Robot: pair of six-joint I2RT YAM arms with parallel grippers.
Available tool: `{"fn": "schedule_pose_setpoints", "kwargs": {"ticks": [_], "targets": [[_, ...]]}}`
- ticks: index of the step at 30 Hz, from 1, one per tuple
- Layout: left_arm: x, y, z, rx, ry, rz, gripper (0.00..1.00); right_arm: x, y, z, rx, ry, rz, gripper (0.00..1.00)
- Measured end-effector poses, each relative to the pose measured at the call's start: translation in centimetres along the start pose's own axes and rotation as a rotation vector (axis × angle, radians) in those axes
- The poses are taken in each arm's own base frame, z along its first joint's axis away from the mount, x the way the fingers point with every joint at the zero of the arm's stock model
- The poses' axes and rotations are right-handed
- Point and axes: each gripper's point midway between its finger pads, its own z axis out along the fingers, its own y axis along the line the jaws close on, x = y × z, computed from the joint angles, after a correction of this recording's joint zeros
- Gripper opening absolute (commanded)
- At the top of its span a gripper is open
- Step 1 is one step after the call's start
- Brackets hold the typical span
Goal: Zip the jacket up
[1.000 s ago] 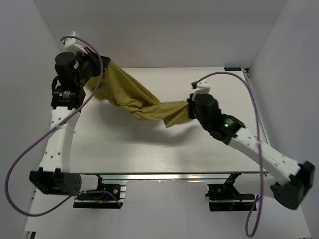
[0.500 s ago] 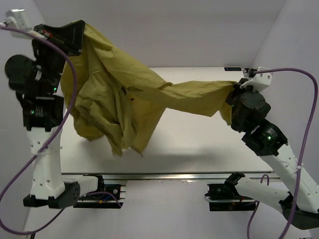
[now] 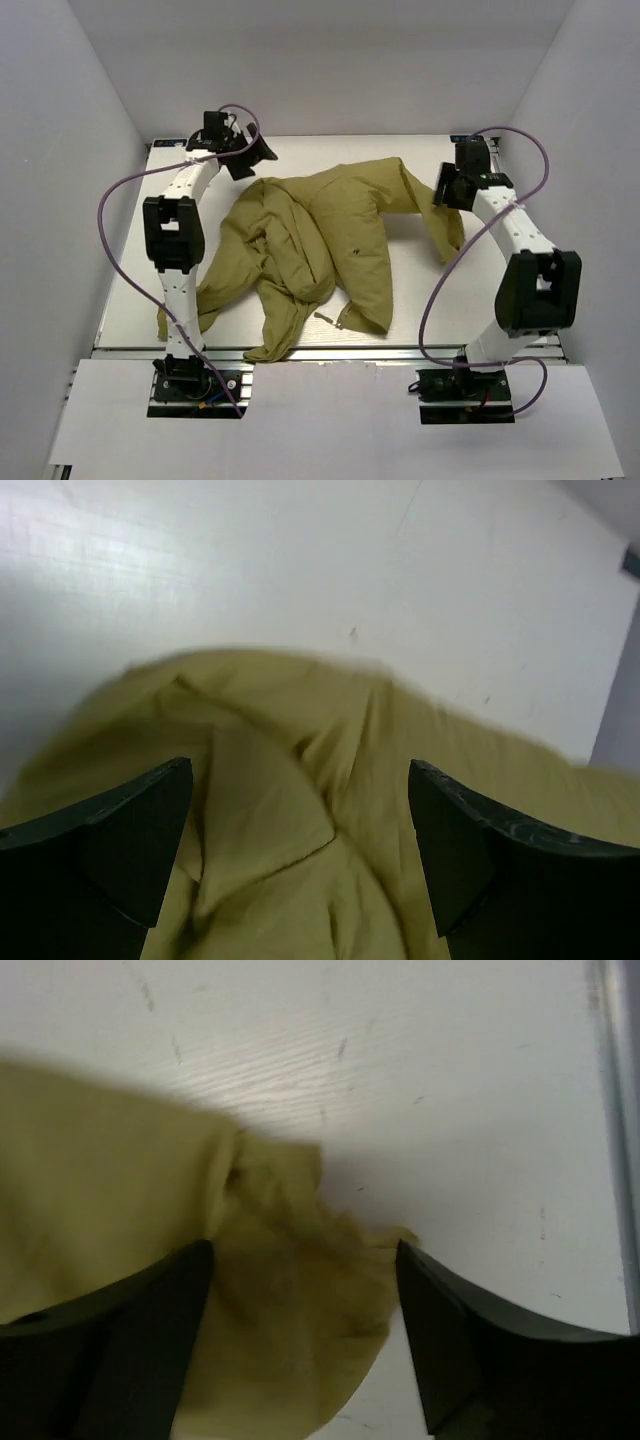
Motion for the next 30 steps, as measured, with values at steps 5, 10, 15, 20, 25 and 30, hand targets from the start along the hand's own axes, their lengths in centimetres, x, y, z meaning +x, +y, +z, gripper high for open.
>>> {"fn": "schedule_pose_setpoints", "kwargs": {"ticks": [5,10,15,20,25,30], "targets": [[1.7,0.6,-2.5,-0.077,0.058,0.034,0.98,0.9,3.6,-1.0,-0.154,0.031,-0.075,0.89],[1.8,-1.8,-13.3,-0.145,-0.082,0.099,0.98,0.6,9.7,-7.3,-0.306,-0.095,-0.236,0.89],[5.8,0.7,-21.4,-0.293,-0.163,0.078,0.98,5.4,18.7,-12.7,-0.540,-0.110,-0.496,0.89],[12.7,6.7,-22.9,-0.493,-0.030,0.009,0.98,14.4,26.1,-15.8,-0.796,0.021,-0.701,0.89],[18.4,10.4,-24.6,-0.616,0.095,-0.031,0.98,22.8,28.9,-15.5,-0.873,0.191,-0.858,0.61],[18.6,10.5,-25.6,-0.627,0.068,-0.034,0.98,25.6,30.0,-13.0,-0.820,0.311,-0.899,0.00]]}}
